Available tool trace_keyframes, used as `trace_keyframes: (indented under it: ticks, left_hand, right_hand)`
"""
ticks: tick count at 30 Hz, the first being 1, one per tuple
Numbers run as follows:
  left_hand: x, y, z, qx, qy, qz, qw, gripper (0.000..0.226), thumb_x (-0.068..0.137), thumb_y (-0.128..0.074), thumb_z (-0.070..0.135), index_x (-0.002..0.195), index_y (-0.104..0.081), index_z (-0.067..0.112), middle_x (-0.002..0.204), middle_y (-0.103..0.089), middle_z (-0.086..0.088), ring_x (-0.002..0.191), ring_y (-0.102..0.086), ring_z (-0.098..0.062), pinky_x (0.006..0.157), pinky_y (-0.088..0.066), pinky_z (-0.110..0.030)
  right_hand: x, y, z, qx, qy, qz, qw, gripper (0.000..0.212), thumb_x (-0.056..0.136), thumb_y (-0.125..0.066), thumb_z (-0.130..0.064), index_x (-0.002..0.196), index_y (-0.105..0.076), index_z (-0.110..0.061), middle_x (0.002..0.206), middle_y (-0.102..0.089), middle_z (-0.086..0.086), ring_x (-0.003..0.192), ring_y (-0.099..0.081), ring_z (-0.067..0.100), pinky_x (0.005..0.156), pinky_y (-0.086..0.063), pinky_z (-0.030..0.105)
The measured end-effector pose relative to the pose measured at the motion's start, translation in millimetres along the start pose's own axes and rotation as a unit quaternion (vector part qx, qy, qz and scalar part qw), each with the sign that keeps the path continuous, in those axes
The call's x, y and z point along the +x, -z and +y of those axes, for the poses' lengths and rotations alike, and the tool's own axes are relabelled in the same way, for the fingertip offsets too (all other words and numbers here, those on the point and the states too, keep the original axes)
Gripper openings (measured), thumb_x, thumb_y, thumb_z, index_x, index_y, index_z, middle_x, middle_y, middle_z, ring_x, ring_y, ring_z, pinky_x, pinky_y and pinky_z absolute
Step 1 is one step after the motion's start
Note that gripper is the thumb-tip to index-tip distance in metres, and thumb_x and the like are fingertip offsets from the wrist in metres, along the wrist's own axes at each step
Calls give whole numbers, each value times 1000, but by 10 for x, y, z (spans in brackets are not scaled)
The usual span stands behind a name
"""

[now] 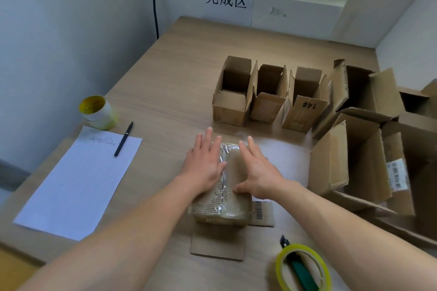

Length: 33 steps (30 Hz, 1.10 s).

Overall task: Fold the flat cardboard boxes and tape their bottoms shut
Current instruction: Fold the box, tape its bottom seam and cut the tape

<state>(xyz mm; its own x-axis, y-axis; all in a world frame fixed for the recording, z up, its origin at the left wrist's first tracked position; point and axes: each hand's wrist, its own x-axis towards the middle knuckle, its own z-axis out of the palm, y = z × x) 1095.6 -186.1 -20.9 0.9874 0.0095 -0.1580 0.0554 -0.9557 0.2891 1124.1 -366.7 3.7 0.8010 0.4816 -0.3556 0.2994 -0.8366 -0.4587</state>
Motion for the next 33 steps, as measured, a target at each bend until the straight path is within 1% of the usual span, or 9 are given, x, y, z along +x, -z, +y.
trace_keyframes:
  ticks: [4,8,11,14,17,25,28,30,33]
  left_hand:
    - [100,-100,-46,35,-26,-35,998,77,100,-38,52,156,-8,10,162,-7,-16,150,-2,-34,121,-16,-44]
    - [7,-207,-16,-39,21,-3,999,84,99,-45,49,155,-4,1,163,-4,-16,151,1,-31,121,-3,-34]
    - [-12,-186,13,-73,79,9,994,84,98,-46,52,155,-6,4,164,2,-16,151,3,-31,121,-4,-37]
    - [32,-104,41,96,-41,-6,994,72,100,-31,57,157,0,25,165,15,-5,151,13,-31,120,-6,-51]
    - [116,-59,87,142,-119,-72,980,68,100,-21,60,157,3,31,165,14,6,152,13,-26,118,-4,-55]
    - [-60,-32,112,12,93,-23,995,80,98,-22,63,158,-2,13,165,16,-4,151,17,-28,122,-5,-51]
    - [-510,-140,240,45,46,-44,997,95,91,-23,75,156,11,15,160,30,-3,146,31,-26,121,0,-55]
    - [-707,-272,284,42,43,-79,995,98,88,-27,78,156,12,19,159,33,-2,144,36,-24,118,-9,-59]
    - [-665,-338,234,-5,54,-63,997,88,92,-36,70,158,-1,24,163,23,2,147,30,-20,116,-26,-49]
  right_hand:
    - [76,-8,76,-17,4,-33,999,123,71,-85,-46,158,-3,-18,166,13,-5,150,-17,21,113,-26,28]
    - [47,-63,70,5,4,-23,1000,119,68,-88,-41,155,-13,-12,166,9,-6,144,-32,24,111,-35,31]
    - [60,-39,43,-1,-2,-29,1000,119,68,-88,-40,155,-13,-11,166,10,-5,144,-33,25,112,-36,33]
    - [82,-26,16,-7,2,-35,999,122,67,-88,-40,157,-10,-12,166,13,-2,144,-33,26,112,-37,32]
    - [109,-6,41,-8,5,-41,999,126,67,-87,-40,159,-4,-14,166,14,-2,144,-33,26,112,-36,31]
    - [105,6,158,-28,5,-50,998,123,73,-82,-53,159,-1,-17,165,17,-8,146,-28,22,112,-33,28]
    - [77,9,168,-49,12,-50,998,119,78,-76,-55,159,3,-19,165,19,-7,148,-25,23,112,-30,30]
    - [49,-30,163,-47,18,-54,997,113,82,-71,-56,159,4,-20,164,20,-7,149,-23,22,113,-28,31]
    - [58,-61,189,-62,12,-45,997,97,92,-61,-53,159,1,-20,165,17,-8,146,-28,26,112,-31,33]
